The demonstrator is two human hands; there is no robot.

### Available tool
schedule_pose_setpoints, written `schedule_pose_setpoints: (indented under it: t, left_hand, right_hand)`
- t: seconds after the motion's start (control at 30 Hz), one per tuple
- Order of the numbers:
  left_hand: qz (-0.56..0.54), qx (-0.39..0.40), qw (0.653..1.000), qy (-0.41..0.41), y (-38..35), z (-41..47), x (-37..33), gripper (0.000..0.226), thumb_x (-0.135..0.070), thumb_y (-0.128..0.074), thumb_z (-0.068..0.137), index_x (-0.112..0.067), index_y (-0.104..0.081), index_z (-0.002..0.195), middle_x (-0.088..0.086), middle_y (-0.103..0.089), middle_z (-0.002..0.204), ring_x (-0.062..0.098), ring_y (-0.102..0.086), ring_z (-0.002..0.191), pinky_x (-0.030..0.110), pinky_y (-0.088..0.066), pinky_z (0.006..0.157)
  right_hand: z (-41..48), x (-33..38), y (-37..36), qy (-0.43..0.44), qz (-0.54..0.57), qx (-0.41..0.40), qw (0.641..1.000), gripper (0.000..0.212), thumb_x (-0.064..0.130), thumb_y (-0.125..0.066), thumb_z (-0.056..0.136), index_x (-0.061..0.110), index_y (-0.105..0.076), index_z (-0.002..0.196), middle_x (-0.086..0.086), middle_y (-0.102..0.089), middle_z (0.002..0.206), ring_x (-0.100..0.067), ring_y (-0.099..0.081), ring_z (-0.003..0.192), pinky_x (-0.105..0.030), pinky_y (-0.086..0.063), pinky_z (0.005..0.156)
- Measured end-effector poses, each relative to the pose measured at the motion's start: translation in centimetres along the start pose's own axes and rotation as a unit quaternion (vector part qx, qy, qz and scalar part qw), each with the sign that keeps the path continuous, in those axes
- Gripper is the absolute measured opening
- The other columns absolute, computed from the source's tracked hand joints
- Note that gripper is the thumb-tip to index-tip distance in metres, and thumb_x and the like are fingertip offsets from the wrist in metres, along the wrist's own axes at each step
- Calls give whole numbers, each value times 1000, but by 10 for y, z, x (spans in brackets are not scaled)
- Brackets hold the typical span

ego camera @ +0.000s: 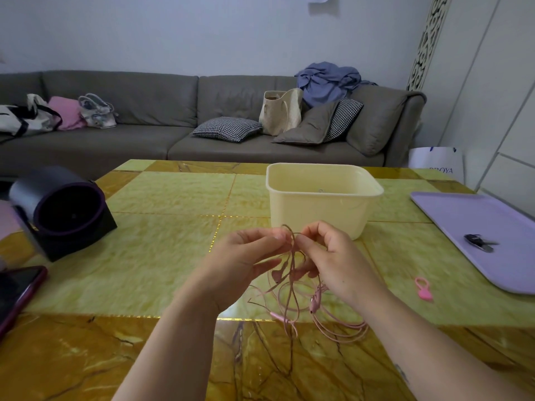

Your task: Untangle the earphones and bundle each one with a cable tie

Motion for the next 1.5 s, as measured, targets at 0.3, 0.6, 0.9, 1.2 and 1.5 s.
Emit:
schedule_pose_setpoints:
  t: [0.3,0.6,0.9,1.2,1.5]
  left_hand:
    - [-44,-8,999,24,-9,8,7,19,5,-43,92,-7,-52,80,1,-44,58,18,-53,58,45,-49,93]
    - [202,-9,979,31,-4,4,9,23,-29,-60,90,-14,-64,72,-9,-31,50,5,-31,42,23,-52,65]
    - [-79,-52,995,-46,13,2,-5,21,-18,-46,94,-15,-67,93,-6,-42,62,6,-42,54,37,-54,85]
    - [-161,-72,974,-144,17,-1,-20,19,-26,-42,94,-21,-60,89,-8,-42,63,5,-42,53,22,-48,68]
    - [-157,-225,943,-190,49,-3,-27,24,-23,-39,100,-22,-60,88,-11,-39,56,4,-34,50,19,-26,54]
  right_hand:
    - [4,-3,8,54,-45,-148,987,10,11,-63,87,18,-60,81,1,-65,74,2,-57,57,-11,-43,48]
    - [15,-10,23,-74,283,-168,941,15,3,-50,93,13,-58,85,6,-42,49,-10,-42,46,-20,-38,44]
    - [15,-3,37,-95,307,102,941,30,28,-53,88,9,-69,72,-1,-50,55,-14,-51,54,-24,-47,53]
    - [5,-13,-1,-34,-69,204,976,13,24,-61,91,26,-70,101,2,-70,106,-1,-59,83,-21,-48,80]
    - [-3,-25,-25,-63,-180,292,937,22,24,-52,96,19,-66,81,7,-52,58,-5,-47,48,-12,-34,46]
Point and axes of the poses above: each hand's wrist, its own z-axis towards the middle knuckle, its own y-axis out of the back of the hand, x = y × z, the point moved 1 cm from there along z, towards the middle knuckle
